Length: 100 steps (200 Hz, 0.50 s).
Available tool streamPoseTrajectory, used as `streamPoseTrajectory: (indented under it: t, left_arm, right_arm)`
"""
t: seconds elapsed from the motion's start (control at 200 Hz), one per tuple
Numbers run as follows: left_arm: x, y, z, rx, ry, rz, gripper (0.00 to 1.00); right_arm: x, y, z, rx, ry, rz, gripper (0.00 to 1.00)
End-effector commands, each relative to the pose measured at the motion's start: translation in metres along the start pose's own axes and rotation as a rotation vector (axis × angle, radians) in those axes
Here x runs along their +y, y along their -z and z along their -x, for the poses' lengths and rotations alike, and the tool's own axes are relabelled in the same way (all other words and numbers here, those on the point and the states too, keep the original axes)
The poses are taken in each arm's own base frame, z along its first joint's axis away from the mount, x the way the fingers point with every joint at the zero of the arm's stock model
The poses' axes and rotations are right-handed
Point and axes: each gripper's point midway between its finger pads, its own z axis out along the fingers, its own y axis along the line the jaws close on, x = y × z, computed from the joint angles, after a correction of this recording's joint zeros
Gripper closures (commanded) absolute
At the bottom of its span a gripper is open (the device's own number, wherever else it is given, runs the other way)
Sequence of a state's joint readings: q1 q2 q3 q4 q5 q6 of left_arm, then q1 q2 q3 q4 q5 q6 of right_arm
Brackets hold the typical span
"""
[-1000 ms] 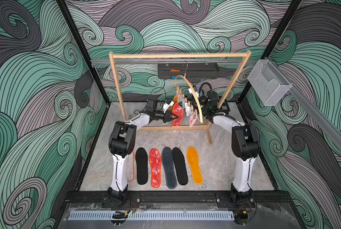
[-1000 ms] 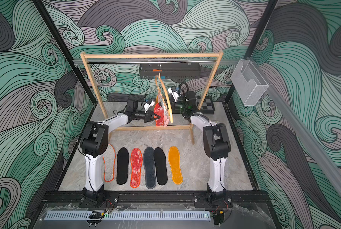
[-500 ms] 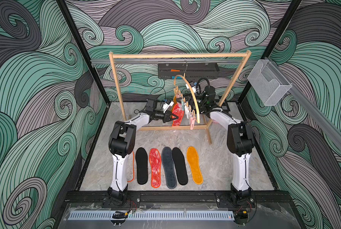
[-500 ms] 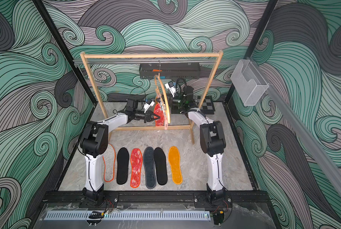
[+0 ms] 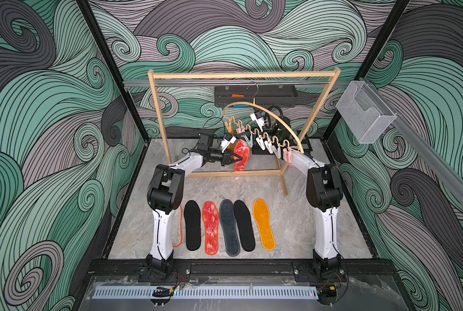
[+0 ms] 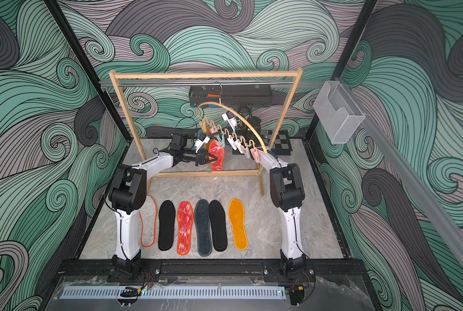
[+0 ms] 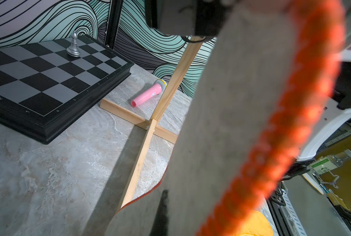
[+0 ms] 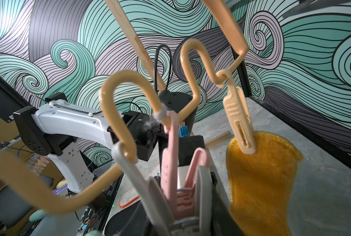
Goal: Take the shoe insoles off the hanger
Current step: Open the clamp at the hanger.
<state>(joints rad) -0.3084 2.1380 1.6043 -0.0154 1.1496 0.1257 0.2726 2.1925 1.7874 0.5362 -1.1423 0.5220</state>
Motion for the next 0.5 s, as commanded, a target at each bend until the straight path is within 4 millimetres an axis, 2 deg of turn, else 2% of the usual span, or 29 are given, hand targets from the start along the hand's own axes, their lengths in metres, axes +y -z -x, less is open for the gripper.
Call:
streamPoseTrajectory:
  t: [0.0, 0.14, 0.26, 0.495]
  left_arm:
    - [0.003, -0.001, -0.006, 0.018, 0.024, -0.006, 1.00]
    - [0.003, 0.000, -0.005, 0.018, 0.023, -0.002, 1.00]
    - [0.001, 0.000, -0.004, 0.019, 0.021, -0.001, 1.00]
    - [0.001, 0.002, -0.003, 0.020, 0.021, 0.002, 1.00]
  right_arm:
    - [0.010, -0.005, 0.010, -0.006, 0.023, 0.030, 0.72]
    - [0.014, -0.005, 0.011, -0.006, 0.031, 0.035, 0.62]
    - [0.012, -0.002, 0.003, 0.004, 0.034, 0.032, 0.55]
    - [-0.009, 0.009, -0.025, 0.009, 0.014, -0.019, 0.53]
